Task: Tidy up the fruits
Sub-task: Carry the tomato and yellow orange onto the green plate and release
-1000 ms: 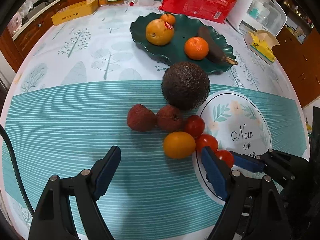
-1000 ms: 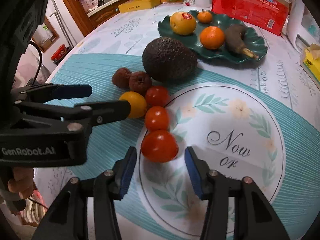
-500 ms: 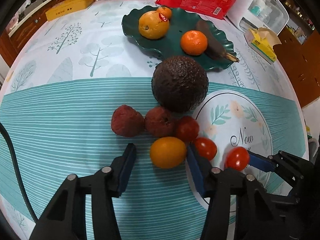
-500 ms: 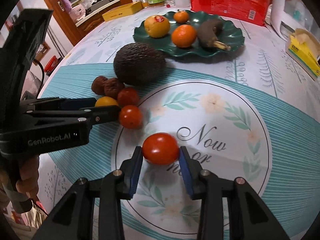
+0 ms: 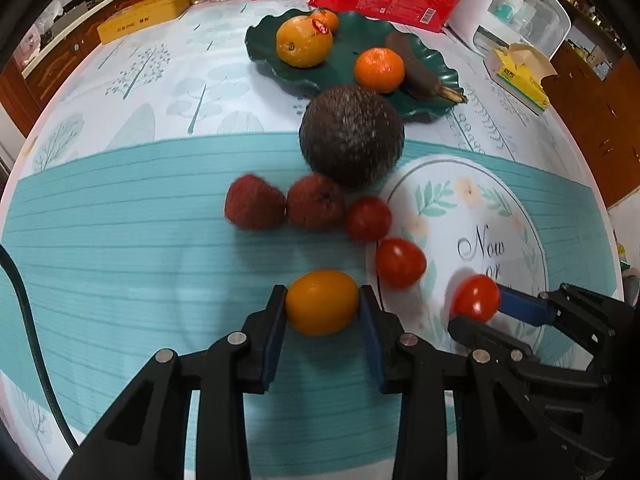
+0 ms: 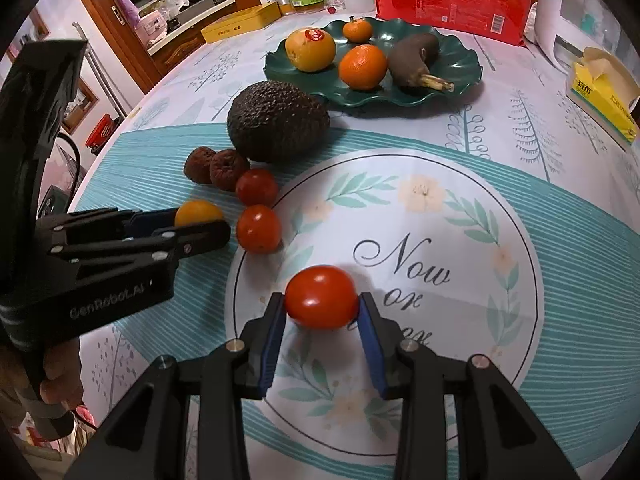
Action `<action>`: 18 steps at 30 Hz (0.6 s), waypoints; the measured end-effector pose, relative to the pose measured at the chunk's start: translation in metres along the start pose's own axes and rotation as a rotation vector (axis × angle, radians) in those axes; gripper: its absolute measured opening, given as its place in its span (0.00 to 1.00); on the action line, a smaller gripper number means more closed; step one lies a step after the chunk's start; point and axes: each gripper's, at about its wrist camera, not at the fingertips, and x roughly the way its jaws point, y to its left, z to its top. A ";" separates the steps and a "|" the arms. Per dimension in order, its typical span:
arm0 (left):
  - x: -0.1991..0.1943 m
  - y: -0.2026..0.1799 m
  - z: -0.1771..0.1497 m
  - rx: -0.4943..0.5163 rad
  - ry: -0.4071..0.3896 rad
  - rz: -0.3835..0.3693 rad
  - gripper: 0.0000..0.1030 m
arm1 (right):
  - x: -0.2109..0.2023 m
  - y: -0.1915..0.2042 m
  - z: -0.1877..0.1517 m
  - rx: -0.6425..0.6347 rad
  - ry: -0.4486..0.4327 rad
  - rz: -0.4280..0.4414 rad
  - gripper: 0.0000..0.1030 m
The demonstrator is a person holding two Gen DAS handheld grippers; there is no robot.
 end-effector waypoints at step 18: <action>-0.116 -0.013 0.010 0.040 -0.105 0.043 0.32 | -0.070 0.020 0.017 -0.012 -0.072 0.063 0.35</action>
